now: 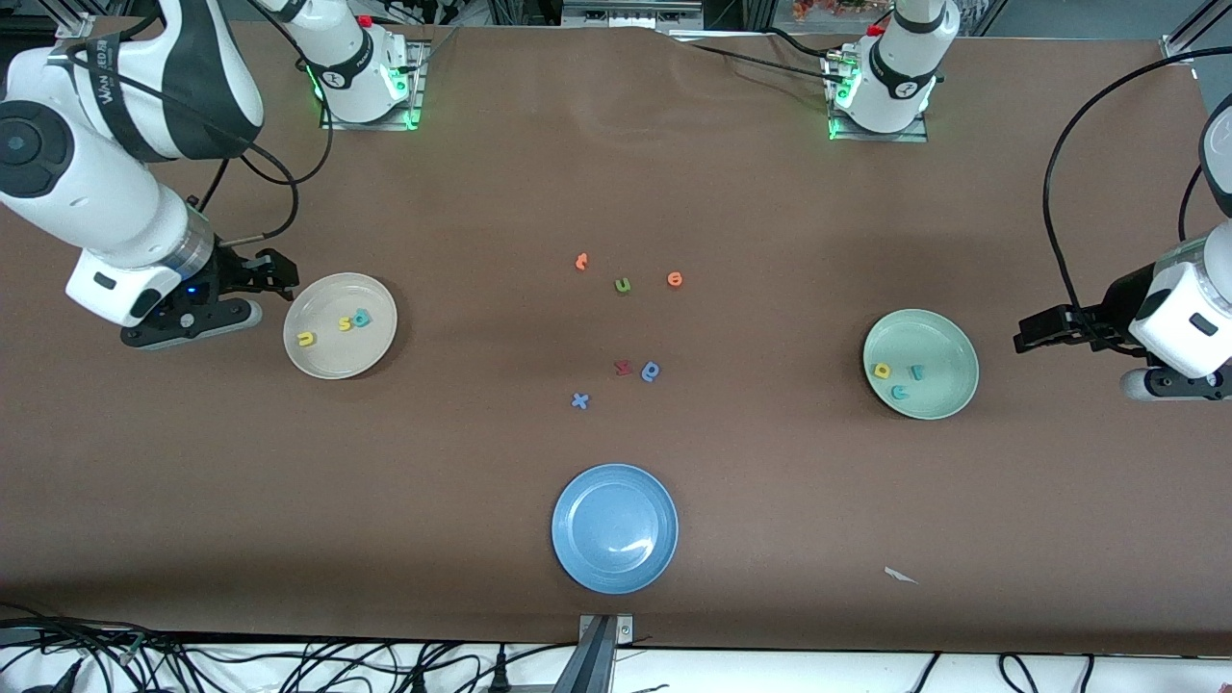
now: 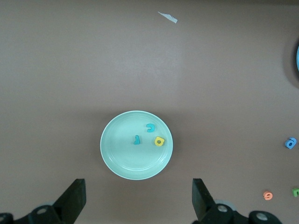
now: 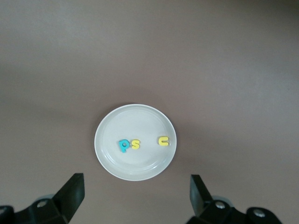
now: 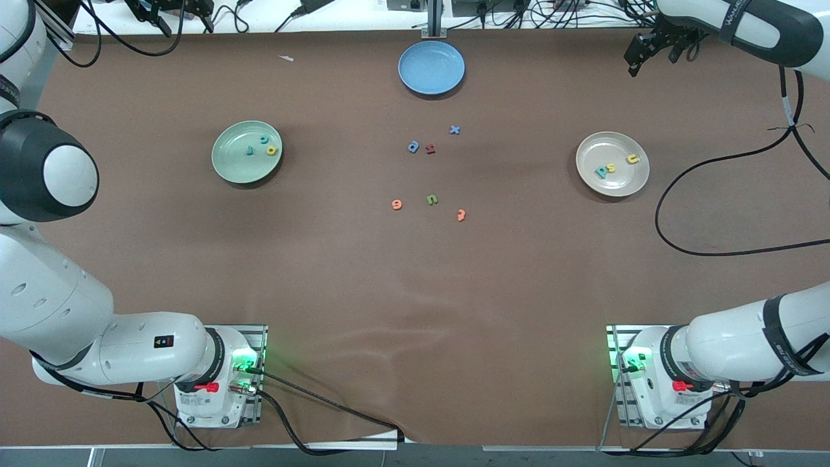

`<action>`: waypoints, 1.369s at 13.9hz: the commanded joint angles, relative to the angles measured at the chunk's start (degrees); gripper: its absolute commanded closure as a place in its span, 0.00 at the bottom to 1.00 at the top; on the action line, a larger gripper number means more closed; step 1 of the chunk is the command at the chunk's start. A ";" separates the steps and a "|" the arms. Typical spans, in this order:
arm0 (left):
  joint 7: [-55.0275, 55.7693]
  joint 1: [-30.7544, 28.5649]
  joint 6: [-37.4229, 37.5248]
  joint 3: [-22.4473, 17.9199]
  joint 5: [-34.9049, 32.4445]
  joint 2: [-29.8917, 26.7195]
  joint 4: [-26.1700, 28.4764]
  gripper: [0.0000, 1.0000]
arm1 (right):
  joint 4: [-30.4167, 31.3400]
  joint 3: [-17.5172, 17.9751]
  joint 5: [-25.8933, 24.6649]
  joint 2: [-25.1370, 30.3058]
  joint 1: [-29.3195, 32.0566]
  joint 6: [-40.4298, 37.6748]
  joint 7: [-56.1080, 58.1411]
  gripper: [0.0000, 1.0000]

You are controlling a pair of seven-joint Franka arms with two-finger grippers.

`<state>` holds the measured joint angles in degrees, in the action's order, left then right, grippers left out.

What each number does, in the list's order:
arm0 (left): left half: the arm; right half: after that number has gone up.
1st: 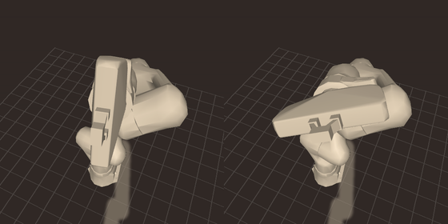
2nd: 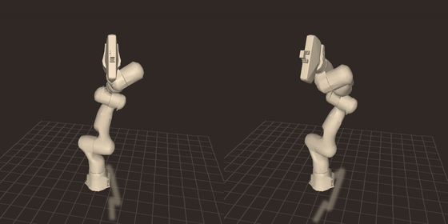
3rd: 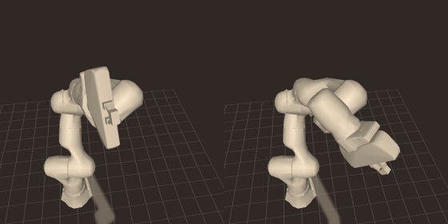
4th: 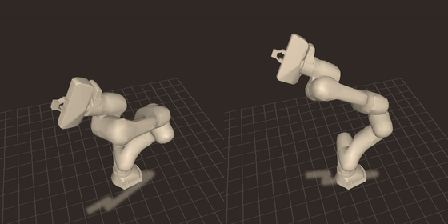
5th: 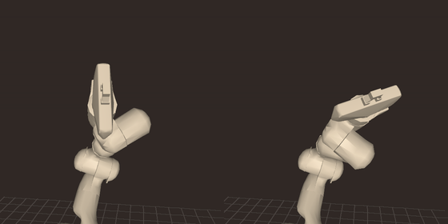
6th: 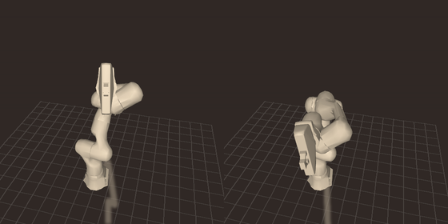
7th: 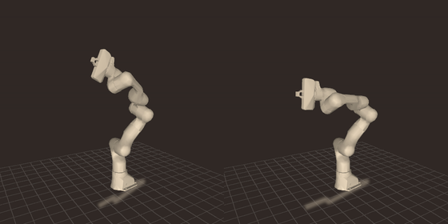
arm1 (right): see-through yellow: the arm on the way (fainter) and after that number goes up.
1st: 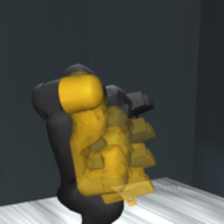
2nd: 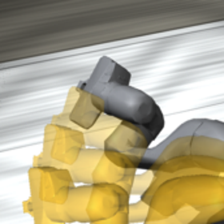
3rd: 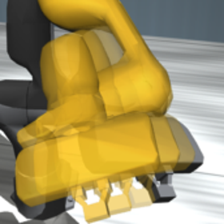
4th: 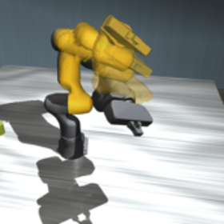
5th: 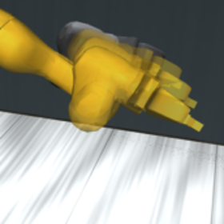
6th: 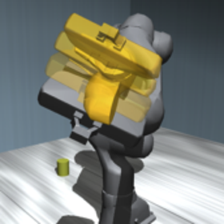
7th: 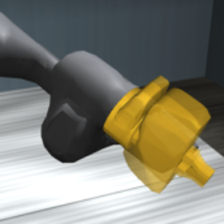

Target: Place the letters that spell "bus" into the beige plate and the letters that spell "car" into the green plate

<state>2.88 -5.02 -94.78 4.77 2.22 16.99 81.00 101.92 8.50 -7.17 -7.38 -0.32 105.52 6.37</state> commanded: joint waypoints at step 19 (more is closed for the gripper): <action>-0.16 -0.26 0.12 0.60 -4.07 -1.17 0.39 0.01 | -19.04 -3.83 3.56 -1.06 0.94 -16.66 -0.13 0.00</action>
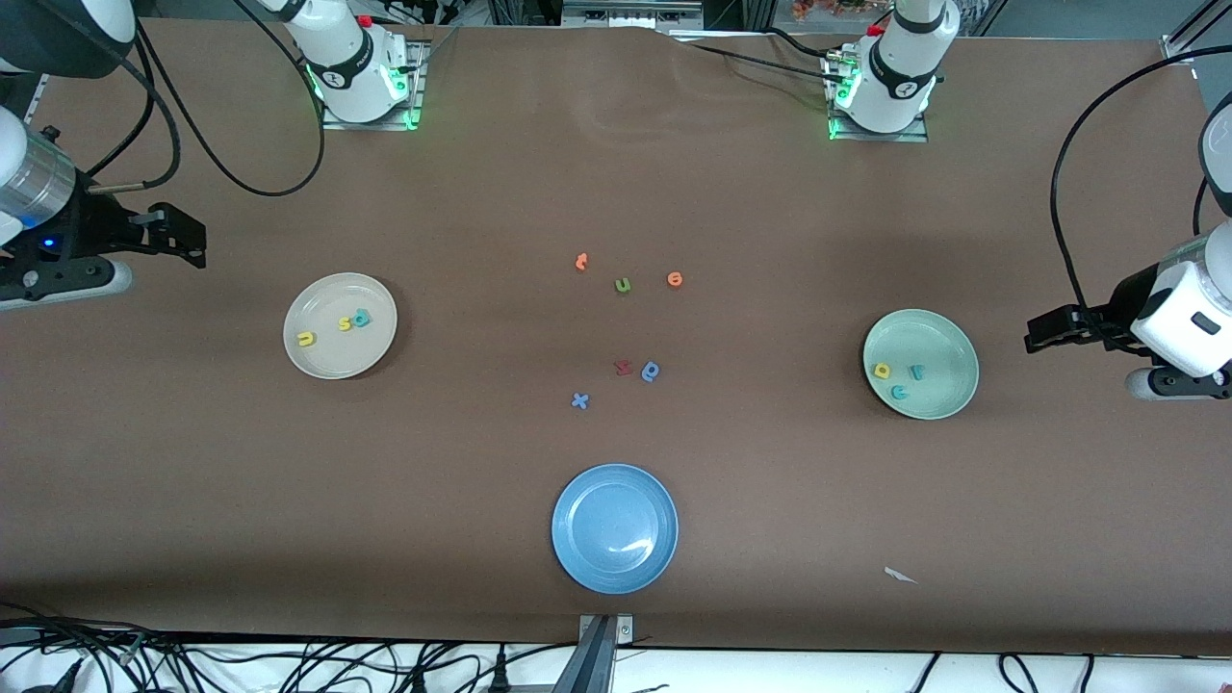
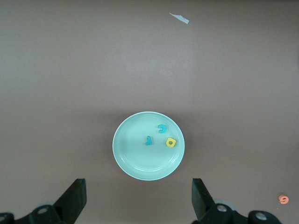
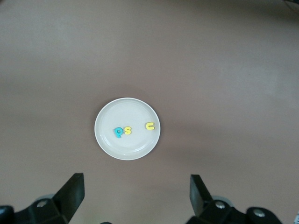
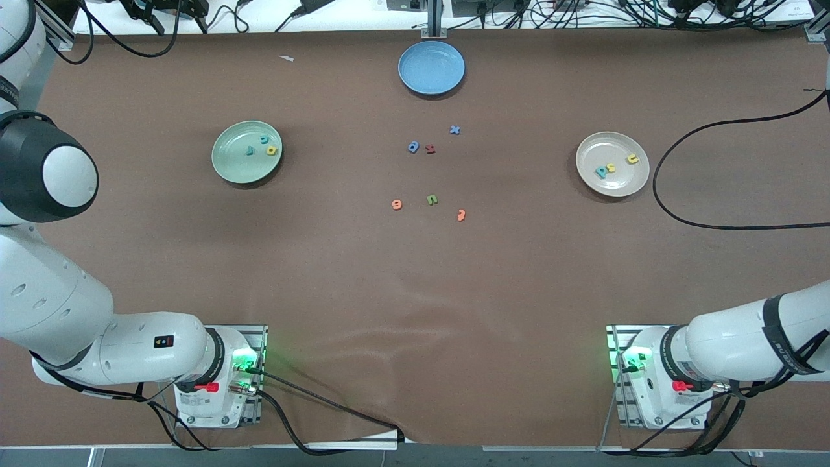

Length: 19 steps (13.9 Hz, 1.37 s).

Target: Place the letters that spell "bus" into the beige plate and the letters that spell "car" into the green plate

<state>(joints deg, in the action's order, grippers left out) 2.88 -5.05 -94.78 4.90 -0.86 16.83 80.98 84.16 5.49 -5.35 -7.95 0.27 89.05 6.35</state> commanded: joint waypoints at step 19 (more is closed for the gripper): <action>-0.15 -0.22 0.13 0.55 -0.99 -1.01 0.58 0.01 | -1.28 -3.03 6.05 -0.05 -0.97 -3.36 -0.54 0.00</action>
